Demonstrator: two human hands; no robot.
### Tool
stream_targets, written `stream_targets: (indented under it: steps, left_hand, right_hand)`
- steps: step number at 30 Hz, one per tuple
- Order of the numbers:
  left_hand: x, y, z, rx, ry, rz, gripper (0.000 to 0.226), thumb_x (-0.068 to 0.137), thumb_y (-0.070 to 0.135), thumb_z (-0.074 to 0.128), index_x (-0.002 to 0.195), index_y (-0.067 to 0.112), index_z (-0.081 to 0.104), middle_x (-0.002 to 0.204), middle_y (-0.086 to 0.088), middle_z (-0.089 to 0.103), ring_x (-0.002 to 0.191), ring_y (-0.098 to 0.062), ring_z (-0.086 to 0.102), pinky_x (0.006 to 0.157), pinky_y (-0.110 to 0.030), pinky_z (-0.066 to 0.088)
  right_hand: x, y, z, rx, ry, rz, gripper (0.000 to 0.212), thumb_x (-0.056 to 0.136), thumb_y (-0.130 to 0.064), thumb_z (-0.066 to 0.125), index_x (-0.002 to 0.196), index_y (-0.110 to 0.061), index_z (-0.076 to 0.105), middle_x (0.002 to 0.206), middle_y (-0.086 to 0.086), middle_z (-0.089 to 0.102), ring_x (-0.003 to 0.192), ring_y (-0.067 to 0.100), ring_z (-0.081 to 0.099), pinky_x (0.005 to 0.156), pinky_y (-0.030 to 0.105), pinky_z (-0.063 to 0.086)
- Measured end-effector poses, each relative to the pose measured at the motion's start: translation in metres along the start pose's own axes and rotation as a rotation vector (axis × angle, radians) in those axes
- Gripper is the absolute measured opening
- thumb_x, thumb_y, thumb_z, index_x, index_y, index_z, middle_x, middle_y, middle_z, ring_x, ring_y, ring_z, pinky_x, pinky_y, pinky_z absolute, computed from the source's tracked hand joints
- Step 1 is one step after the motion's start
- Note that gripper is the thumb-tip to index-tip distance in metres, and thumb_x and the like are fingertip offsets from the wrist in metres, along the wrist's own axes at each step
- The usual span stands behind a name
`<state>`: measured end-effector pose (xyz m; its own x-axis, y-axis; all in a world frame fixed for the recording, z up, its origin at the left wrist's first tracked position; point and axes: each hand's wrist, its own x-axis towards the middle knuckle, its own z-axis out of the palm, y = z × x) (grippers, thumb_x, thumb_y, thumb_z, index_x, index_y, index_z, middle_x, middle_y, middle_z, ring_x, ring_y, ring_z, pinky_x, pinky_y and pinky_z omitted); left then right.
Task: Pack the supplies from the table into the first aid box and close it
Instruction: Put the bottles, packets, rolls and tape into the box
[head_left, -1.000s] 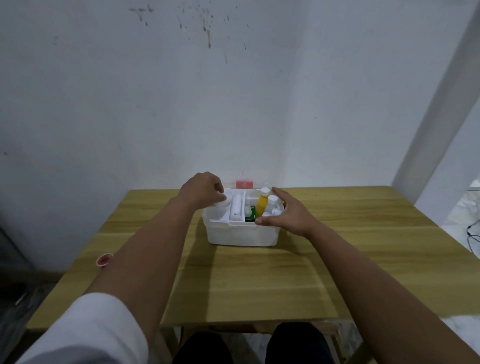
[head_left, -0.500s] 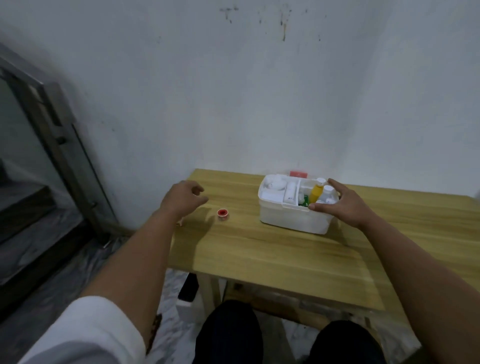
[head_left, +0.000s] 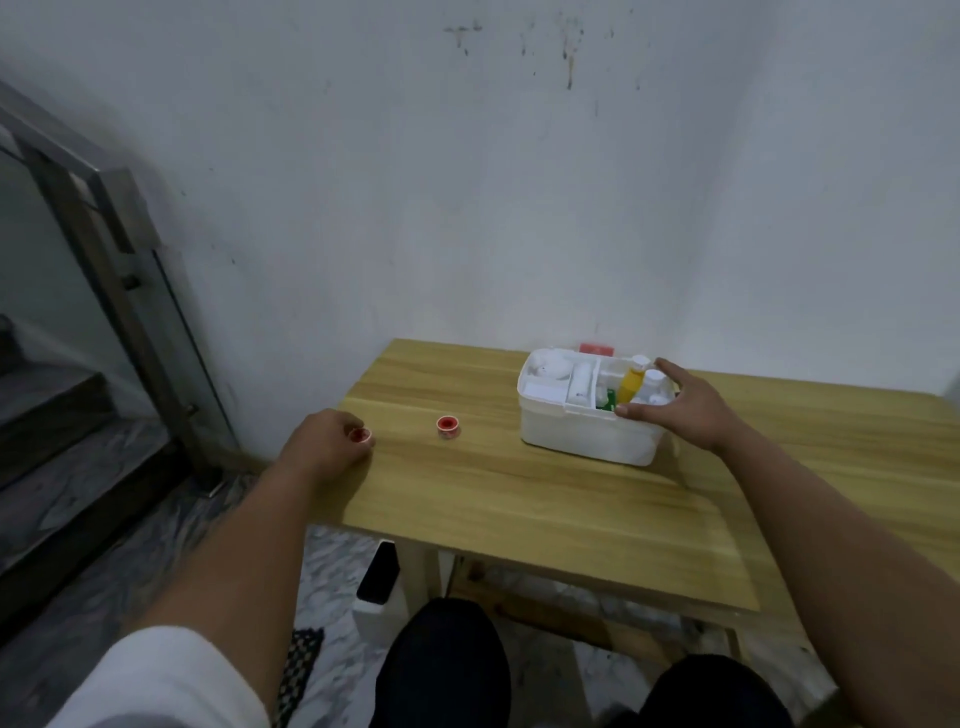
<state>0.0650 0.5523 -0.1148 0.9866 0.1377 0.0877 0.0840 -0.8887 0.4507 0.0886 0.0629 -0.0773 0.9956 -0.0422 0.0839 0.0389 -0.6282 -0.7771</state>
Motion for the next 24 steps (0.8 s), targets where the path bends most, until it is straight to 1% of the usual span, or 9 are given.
stream_targets:
  steps: [4,7,10,12,15,17,19,24]
  left_hand:
    - [0.008,0.013,0.005,-0.043,-0.008,0.04,0.03,0.087,0.039,0.077,0.107,0.016,0.077,0.105,-0.003,0.074,0.095,-0.018,0.065,0.085,-0.036,0.055]
    - [0.014,0.03,0.013,-0.071,-0.045,0.082,0.035,0.084,0.037,0.08,0.112,0.015,0.077,0.108,-0.003,0.074,0.095,-0.015,0.066,0.084,-0.032,0.054]
    - [0.021,0.042,0.021,-0.101,-0.081,0.115,0.049,0.081,0.039,0.083,0.122,0.013,0.073,0.116,-0.003,0.073,0.096,-0.012,0.064,0.081,-0.026,0.048]
    - [0.025,0.046,0.026,-0.12,-0.107,0.135,0.053,0.079,0.04,0.084,0.124,0.014,0.073,0.117,-0.002,0.073,0.096,-0.011,0.065,0.08,-0.026,0.048]
    - [0.029,0.054,0.03,-0.125,-0.147,0.136,0.063,0.074,0.039,0.088,0.13,0.017,0.068,0.12,-0.001,0.07,0.098,-0.013,0.064,0.083,-0.028,0.049]
    - [0.032,0.06,0.031,-0.122,-0.171,0.139,0.073,0.069,0.039,0.092,0.134,0.02,0.064,0.119,0.0,0.069,0.099,-0.015,0.063,0.083,-0.031,0.049]
    - [0.034,0.066,0.033,-0.095,-0.179,0.158,0.077,0.068,0.043,0.092,0.136,0.021,0.062,0.117,0.0,0.068,0.099,-0.015,0.062,0.082,-0.031,0.048]
    - [0.037,0.08,0.043,-0.08,-0.129,0.184,0.072,0.07,0.049,0.088,0.133,0.021,0.066,0.108,0.003,0.07,0.094,-0.014,0.064,0.079,-0.028,0.048]
  right_hand:
    - [-0.001,-0.001,0.001,0.005,0.001,0.001,0.136,0.045,-0.071,0.089,0.161,-0.025,0.034,0.163,0.004,0.04,0.146,0.028,0.043,0.116,0.045,0.039]
    - [-0.003,-0.002,0.0,0.0,0.001,-0.002,0.143,0.038,-0.079,0.086,0.16,-0.025,0.034,0.163,0.003,0.04,0.146,0.027,0.043,0.116,0.044,0.039]
    - [-0.003,-0.002,0.0,-0.012,0.005,0.004,0.15,0.032,-0.088,0.083,0.16,-0.026,0.035,0.163,0.002,0.041,0.146,0.026,0.043,0.118,0.047,0.039]
    - [-0.002,-0.001,0.0,-0.018,0.007,0.006,0.149,0.033,-0.087,0.083,0.16,-0.026,0.035,0.162,0.002,0.041,0.145,0.026,0.043,0.118,0.046,0.039]
    - [-0.001,0.0,0.0,-0.028,0.009,0.004,0.141,0.04,-0.08,0.086,0.16,-0.026,0.035,0.163,0.003,0.041,0.145,0.026,0.043,0.117,0.044,0.039]
    - [-0.001,0.0,0.001,-0.031,0.012,0.004,0.139,0.042,-0.078,0.087,0.16,-0.025,0.035,0.163,0.003,0.041,0.145,0.026,0.044,0.117,0.044,0.039]
    - [-0.001,0.0,0.001,-0.024,0.013,0.01,0.142,0.04,-0.08,0.086,0.16,-0.025,0.035,0.162,0.003,0.042,0.145,0.026,0.044,0.117,0.046,0.04]
    - [-0.002,-0.002,0.001,-0.011,0.017,0.014,0.147,0.034,-0.084,0.084,0.16,-0.026,0.035,0.162,0.001,0.042,0.145,0.025,0.044,0.118,0.047,0.039]
